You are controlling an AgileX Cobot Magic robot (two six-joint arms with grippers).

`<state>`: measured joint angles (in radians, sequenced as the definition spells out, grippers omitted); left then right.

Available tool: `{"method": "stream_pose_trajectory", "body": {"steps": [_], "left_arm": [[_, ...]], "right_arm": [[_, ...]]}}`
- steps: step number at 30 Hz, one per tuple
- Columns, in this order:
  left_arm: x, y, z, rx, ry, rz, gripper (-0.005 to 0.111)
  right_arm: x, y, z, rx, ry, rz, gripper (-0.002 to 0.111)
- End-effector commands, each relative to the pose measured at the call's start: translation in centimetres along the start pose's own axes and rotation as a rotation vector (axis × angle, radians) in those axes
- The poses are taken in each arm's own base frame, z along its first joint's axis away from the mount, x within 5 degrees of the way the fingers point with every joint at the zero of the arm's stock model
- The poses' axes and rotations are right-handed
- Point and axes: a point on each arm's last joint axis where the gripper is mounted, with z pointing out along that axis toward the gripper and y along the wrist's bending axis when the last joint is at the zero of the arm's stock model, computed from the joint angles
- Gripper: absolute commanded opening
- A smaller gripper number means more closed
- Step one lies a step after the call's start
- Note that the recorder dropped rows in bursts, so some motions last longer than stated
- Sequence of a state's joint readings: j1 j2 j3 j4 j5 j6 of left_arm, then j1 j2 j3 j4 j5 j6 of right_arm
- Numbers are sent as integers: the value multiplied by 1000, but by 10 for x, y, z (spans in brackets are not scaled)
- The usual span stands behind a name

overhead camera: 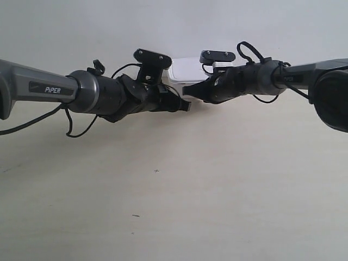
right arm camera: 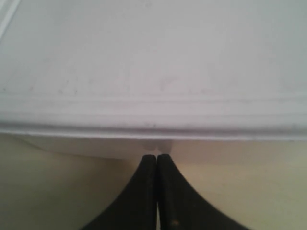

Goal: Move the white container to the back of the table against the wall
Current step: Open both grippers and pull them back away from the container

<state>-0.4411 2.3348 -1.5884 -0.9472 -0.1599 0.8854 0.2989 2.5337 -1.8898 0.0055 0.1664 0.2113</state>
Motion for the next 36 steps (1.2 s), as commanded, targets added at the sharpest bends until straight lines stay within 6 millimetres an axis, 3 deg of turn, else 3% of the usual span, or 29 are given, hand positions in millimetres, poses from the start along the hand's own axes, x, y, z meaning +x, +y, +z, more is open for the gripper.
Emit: {"method": "stream_pose_trajectory", "body": {"steps": [1, 8, 13, 16, 21, 25, 31, 36], "left_arm": [[-5, 3, -1, -13, -20, 19, 0], [1, -6, -11, 79, 59, 18, 0], [1, 2, -44, 26, 53, 11, 0], [-7, 7, -75, 15, 36, 12, 0], [-27, 5, -146, -17, -78, 18, 0], [-33, -15, -218, -8, -220, 51, 0], [-7, -29, -321, 72, -417, 55, 0], [22, -21, -376, 202, -509, 13, 0]], "right_arm": [[-14, -1, -7, -1, -39, -16, 0], [-32, 3, -60, 28, 161, -155, 0], [-28, 2, -104, 22, 119, -166, 0], [-23, 2, -136, 9, 71, -139, 0], [-14, 6, -202, -14, -7, -124, 0], [-4, 23, -272, -80, -157, -134, 0], [18, 42, -368, -217, -343, -127, 0], [45, 34, -431, -289, -461, -122, 0]]}}
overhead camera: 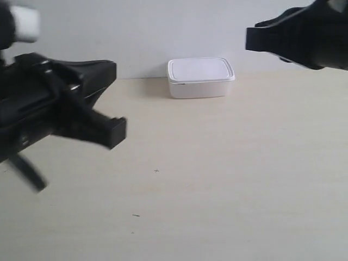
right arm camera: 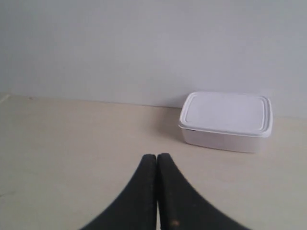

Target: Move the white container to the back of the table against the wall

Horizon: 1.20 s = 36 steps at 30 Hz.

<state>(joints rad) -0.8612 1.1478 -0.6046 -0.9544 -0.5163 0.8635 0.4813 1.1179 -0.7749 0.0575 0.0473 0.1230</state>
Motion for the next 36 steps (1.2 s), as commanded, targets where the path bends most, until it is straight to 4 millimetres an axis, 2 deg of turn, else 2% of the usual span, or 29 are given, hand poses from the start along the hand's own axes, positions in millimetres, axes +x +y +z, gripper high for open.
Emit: {"method": "stream_pose_trajectory", "body": {"steps": [1, 4, 8, 9, 13, 15, 17, 20, 22, 30, 36], "left_arm": [[4, 5, -53, 73, -99, -58, 0], [6, 15, -77, 96, -157, -64, 0], [15, 25, -97, 119, -178, -74, 0], [21, 26, -103, 146, -167, -67, 0], [32, 31, -114, 166, -179, -62, 0], [29, 32, -117, 172, -216, -18, 0], [23, 35, -117, 127, -276, 20, 0], [15, 47, -115, -41, -374, 36, 0], [15, 48, -113, -61, -379, 5, 0], [24, 41, -110, 26, -276, -32, 0], [25, 39, -110, 49, -261, -27, 0]], "right_arm": [[4, 6, -57, -51, -102, 1, 0], [9, 4, -90, -61, -134, 1, 0], [21, 1, -127, -67, -158, -13, 0], [26, -1, -145, -67, -176, -29, 0], [37, -6, -186, -48, -238, -84, 0], [41, -8, -203, -41, -283, -100, 0], [43, -10, -212, -25, -312, -122, 0], [40, -14, -210, 23, -323, -112, 0], [37, -14, -205, 26, -326, -112, 0], [36, -11, -202, -7, -322, -66, 0], [36, -11, -202, -18, -320, -48, 0]]}}
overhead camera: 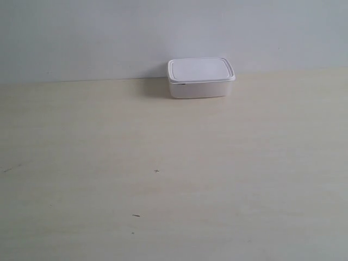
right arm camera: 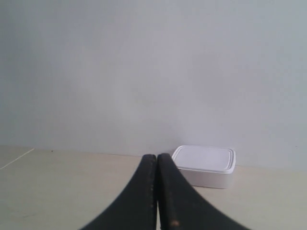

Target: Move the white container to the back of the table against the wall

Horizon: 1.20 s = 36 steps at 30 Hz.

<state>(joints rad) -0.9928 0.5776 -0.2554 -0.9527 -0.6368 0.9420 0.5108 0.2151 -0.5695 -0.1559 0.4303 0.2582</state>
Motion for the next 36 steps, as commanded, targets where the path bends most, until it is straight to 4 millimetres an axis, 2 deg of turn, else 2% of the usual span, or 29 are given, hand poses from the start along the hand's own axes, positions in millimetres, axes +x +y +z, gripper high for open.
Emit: {"method": "stream_pose_trajectory", "body": {"steps": [1, 9, 14, 19, 22, 29, 32, 36], "left_arm": [[2, -2, 0, 16, 15, -9, 0], [-2, 0, -3, 18, -3, -27, 0], [-9, 14, -12, -54, -49, -46, 0], [-16, 43, -30, -301, -102, -24, 0], [-21, 59, -43, -495, -149, 9, 0], [-27, 75, -63, -765, -192, 70, 0], [-26, 78, -65, -807, -185, 81, 0], [-12, 69, -55, -663, -47, 63, 0]], "right_arm": [[1, 1, 2, -6, 1, 11, 0], [1, 1, 2, -6, 1, 11, 0], [1, 1, 2, -6, 1, 11, 0], [0, 0, -2, 16, -17, 20, 0], [-1, -4, -8, 115, -56, 26, 0], [-3, -9, -16, 355, -114, 12, 0], [-3, -11, -17, 404, -121, 10, 0], [-3, -11, -18, 436, -126, 8, 0]]}}
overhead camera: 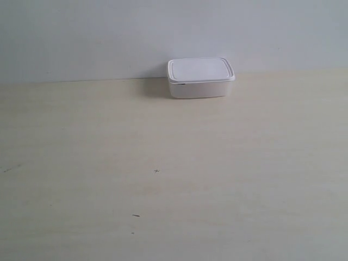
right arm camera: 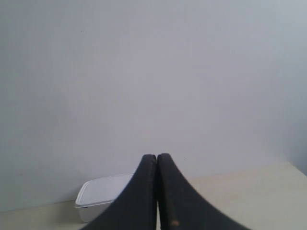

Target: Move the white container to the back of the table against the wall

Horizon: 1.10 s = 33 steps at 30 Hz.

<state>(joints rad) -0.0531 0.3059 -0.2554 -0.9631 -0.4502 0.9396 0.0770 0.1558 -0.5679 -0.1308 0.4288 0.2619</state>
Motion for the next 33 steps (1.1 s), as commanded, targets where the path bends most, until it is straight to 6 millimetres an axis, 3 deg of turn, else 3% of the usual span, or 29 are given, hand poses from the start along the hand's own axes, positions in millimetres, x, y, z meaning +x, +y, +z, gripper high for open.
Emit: {"method": "stream_pose_trajectory", "body": {"steps": [1, 5, 7, 13, 19, 24, 33], "left_arm": [[16, -14, -3, 158, 115, 62, 0], [33, -20, -8, 261, 47, 512, 0], [42, -22, -12, 304, 39, 643, 0], [65, -17, -17, 282, 150, 540, 0], [89, -20, -27, 392, 338, 559, 0], [103, -19, -33, 408, 386, 564, 0], [96, -18, -36, 394, 322, 553, 0]], "right_arm": [[0, -1, -1, 24, -15, -1, 0], [0, -1, -1, 24, -15, -1, 0], [0, -1, 0, 25, -12, -5, 0], [0, -1, 2, 27, -1, -8, 0], [1, -1, 3, 26, 4, -3, 0], [1, -1, 4, 27, 10, -3, 0], [15, -2, 9, 30, 44, -3, 0]]}}
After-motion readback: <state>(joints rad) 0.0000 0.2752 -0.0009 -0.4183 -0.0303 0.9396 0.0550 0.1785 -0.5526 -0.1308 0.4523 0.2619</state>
